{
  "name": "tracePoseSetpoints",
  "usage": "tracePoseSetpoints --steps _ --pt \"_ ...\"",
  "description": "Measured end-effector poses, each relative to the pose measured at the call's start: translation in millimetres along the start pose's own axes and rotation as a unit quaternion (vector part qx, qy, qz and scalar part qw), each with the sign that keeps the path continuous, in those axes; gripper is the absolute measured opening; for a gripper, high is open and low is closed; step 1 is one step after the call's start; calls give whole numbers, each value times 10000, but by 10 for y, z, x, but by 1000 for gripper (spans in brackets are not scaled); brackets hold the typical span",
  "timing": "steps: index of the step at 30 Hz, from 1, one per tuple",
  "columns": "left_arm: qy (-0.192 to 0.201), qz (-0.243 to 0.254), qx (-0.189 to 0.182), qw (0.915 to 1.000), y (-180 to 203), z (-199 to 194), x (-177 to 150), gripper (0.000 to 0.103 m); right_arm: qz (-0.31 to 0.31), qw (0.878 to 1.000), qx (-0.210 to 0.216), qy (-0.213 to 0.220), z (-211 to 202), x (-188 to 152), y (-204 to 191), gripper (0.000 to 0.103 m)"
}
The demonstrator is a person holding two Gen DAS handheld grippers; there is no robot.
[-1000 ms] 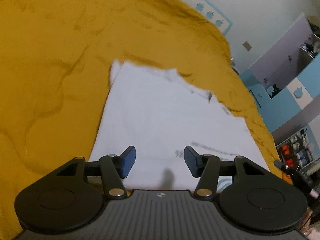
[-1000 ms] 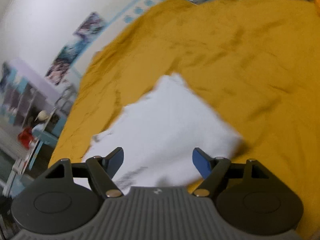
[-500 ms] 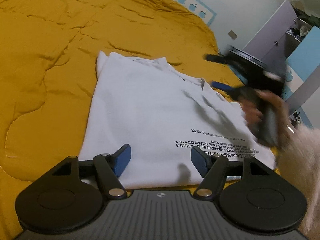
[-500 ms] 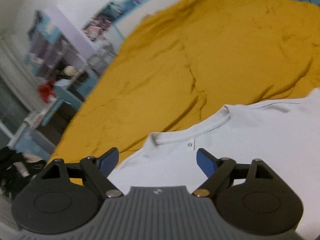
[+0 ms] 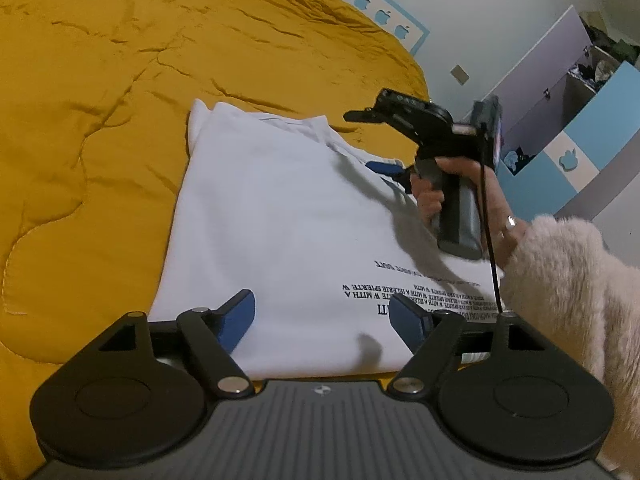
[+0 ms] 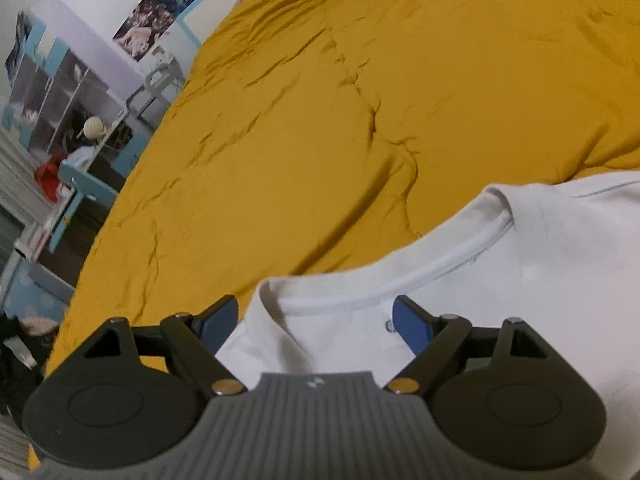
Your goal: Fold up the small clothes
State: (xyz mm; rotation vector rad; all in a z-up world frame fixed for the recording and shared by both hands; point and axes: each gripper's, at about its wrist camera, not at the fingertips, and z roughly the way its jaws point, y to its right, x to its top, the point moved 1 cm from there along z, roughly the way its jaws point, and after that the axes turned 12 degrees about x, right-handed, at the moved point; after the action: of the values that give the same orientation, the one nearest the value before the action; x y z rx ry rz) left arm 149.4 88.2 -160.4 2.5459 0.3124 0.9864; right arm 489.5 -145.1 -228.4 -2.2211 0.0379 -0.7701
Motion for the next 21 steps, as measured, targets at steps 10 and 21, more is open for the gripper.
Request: tracePoseSetpoints --steps 10,21 --pt "93 86 87 9999 55 -36 -47 90 -249 9978 91 -604 -911 -838 -199 80" --pt "-134 -312 -162 9993 -75 -80 32 90 -144 9978 202 -617 -1798 -1627 -327 81"
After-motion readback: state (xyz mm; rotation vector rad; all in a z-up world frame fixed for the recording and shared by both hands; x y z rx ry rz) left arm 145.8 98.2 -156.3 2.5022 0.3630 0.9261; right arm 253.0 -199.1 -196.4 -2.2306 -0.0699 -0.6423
